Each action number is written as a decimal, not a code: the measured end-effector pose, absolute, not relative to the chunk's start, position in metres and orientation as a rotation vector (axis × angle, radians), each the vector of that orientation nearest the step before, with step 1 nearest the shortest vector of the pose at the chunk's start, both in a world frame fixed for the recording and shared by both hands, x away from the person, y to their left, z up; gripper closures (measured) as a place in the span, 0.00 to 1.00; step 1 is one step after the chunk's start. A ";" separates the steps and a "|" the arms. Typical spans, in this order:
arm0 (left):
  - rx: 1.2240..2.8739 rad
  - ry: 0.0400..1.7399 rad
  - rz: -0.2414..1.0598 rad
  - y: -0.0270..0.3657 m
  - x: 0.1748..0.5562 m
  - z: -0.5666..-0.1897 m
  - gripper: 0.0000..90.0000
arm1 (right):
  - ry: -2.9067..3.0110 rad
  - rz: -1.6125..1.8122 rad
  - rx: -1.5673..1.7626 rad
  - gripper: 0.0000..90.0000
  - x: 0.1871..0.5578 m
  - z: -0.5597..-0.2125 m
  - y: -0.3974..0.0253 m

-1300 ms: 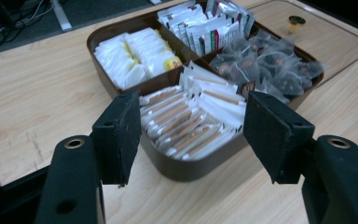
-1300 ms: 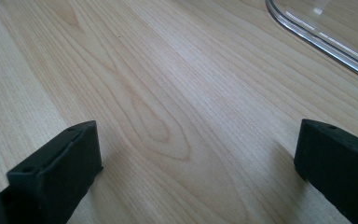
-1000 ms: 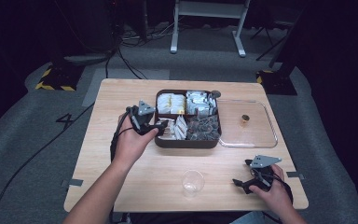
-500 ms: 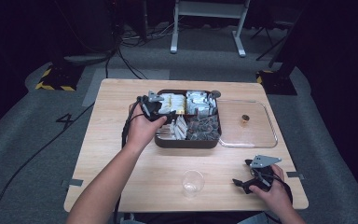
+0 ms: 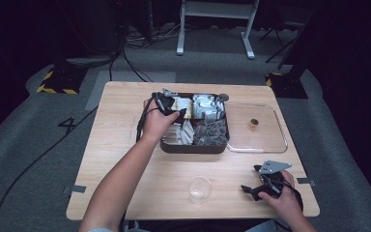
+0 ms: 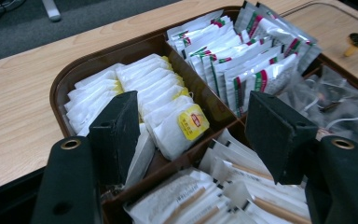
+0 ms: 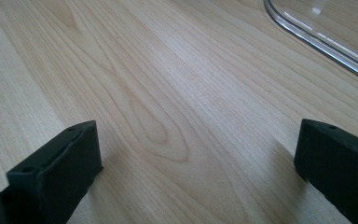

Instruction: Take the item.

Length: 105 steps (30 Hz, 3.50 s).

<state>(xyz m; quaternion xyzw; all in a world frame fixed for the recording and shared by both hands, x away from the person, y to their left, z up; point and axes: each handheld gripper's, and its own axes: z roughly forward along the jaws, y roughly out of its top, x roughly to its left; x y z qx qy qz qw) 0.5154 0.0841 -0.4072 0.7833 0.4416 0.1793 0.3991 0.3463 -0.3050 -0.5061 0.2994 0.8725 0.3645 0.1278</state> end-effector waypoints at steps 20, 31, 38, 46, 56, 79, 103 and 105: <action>2.114 1.189 0.332 0.070 0.562 -0.440 0.66 | 2.538 1.059 0.872 0.01 0.349 -0.506 -0.303; 2.147 1.212 0.312 0.062 0.578 -0.442 0.66 | 2.538 1.060 0.874 0.01 0.349 -0.506 -0.303; 2.187 1.242 0.283 0.056 0.583 -0.446 0.68 | 2.537 1.060 0.873 0.01 0.349 -0.506 -0.303; 2.234 1.259 0.284 0.051 0.586 -0.450 0.65 | 2.537 1.059 0.873 0.01 0.349 -0.506 -0.303; 2.315 1.255 0.230 0.047 0.585 -0.452 0.82 | 2.538 1.059 0.874 0.01 0.349 -0.506 -0.303; 2.276 1.137 0.250 0.055 0.577 -0.427 1.00 | 2.537 1.059 0.872 0.01 0.349 -0.506 -0.303; 2.186 0.954 0.278 0.088 0.547 -0.362 1.00 | 2.536 1.062 0.879 0.01 0.349 -0.506 -0.303; 2.186 0.926 0.285 0.089 0.539 -0.356 1.00 | 2.538 1.059 0.874 0.01 0.349 -0.506 -0.303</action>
